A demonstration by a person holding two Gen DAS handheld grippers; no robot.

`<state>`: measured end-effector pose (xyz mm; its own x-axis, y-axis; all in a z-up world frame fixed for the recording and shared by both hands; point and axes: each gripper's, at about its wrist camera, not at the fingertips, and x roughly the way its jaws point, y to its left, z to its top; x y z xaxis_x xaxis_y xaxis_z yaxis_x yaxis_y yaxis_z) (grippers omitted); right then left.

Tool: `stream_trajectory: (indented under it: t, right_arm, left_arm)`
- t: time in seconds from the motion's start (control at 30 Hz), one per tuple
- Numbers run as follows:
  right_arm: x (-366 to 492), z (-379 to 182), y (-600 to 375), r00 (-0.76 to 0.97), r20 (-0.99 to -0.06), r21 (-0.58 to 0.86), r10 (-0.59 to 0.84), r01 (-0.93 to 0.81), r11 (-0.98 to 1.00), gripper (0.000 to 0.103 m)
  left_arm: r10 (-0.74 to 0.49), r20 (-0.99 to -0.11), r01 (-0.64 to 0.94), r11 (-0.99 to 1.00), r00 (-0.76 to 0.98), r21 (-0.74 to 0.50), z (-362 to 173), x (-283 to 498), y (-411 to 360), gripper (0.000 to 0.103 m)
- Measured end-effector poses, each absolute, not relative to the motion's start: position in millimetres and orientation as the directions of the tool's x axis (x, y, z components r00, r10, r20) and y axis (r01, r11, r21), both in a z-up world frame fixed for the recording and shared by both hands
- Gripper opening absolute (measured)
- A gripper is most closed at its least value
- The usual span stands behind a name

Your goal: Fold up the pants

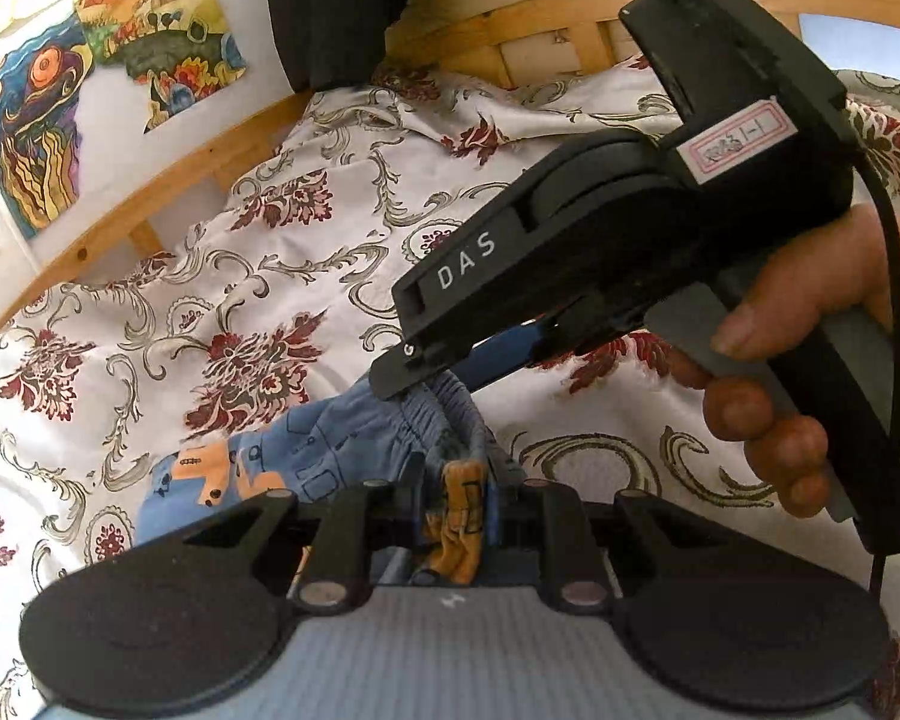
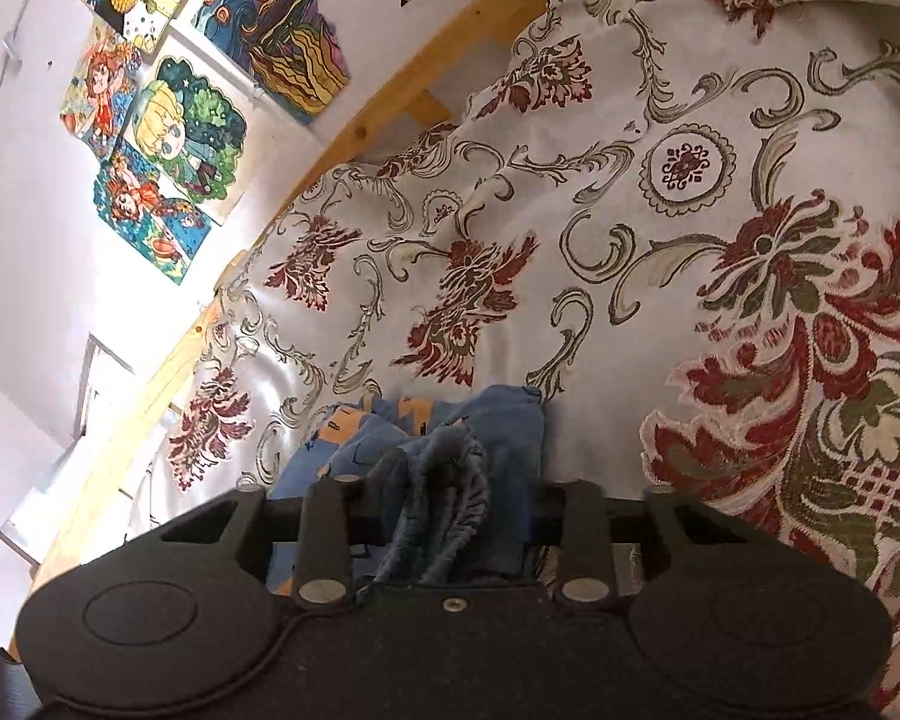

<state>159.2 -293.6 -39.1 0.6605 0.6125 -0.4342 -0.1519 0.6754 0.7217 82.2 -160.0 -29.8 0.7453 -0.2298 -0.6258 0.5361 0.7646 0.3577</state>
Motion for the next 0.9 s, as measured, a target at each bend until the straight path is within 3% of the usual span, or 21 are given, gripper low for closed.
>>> stream_trajectory:
  t: [0.1,0.23,0.33,0.37,0.43,0.5,0.53,0.63,0.7,0.77,0.8,0.9]
  right_arm:
    - [156,-34,-295,0.673,-0.433,0.699,0.600,-0.170,0.694,0.014]
    - [152,-23,-295,0.687,-0.465,0.631,0.558,-0.185,0.753,0.013]
    - [153,-27,-290,0.672,-0.533,0.558,0.515,-0.179,0.811,0.013]
    - [154,-31,-288,0.665,-0.554,0.538,0.501,-0.173,0.825,0.014]
    - [155,-36,-288,0.656,-0.591,0.504,0.469,-0.154,0.850,0.028]
    - [153,-35,-290,0.667,-0.597,0.481,0.445,-0.146,0.864,0.049]
    - [151,-32,-292,0.678,-0.596,0.465,0.430,-0.145,0.873,0.053]
    - [142,-22,-291,0.727,-0.584,0.383,0.360,-0.144,0.912,0.074]
    - [135,-17,-286,0.749,-0.571,0.344,0.337,-0.154,0.926,0.083]
    - [125,-12,-276,0.778,-0.551,0.289,0.302,-0.162,0.944,0.095]
    - [118,-10,-268,0.797,-0.534,0.255,0.282,-0.166,0.953,0.102]
    - [103,-11,-244,0.821,-0.515,0.147,0.248,-0.201,0.968,0.102]
  left_arm:
    - [-0.231,-0.620,0.532,0.768,0.750,0.358,-27,80,-162,0.021]
    - [-0.248,-0.613,0.540,0.765,0.750,0.351,-23,79,-165,0.022]
    - [-0.275,-0.649,0.570,0.766,0.709,0.297,-30,83,-165,0.027]
    - [-0.286,-0.667,0.581,0.767,0.688,0.270,-33,86,-164,0.033]
    - [-0.340,-0.698,0.605,0.778,0.630,0.166,-38,90,-154,0.044]
    - [-0.395,-0.700,0.612,0.788,0.595,0.075,-35,90,-140,0.055]
    - [-0.422,-0.691,0.608,0.793,0.587,0.032,-31,88,-131,0.060]
    - [-0.434,-0.655,0.533,0.844,0.618,-0.056,-17,86,-95,0.066]
    - [-0.371,-0.618,0.422,0.904,0.693,-0.070,-7,87,-69,0.069]
    - [-0.251,-0.577,0.268,0.962,0.778,-0.058,0,90,-47,0.087]
    - [-0.171,-0.560,0.172,0.984,0.810,-0.052,2,94,-35,0.090]
    - [-0.064,-0.586,0.029,0.997,0.808,-0.070,-6,110,-9,0.092]
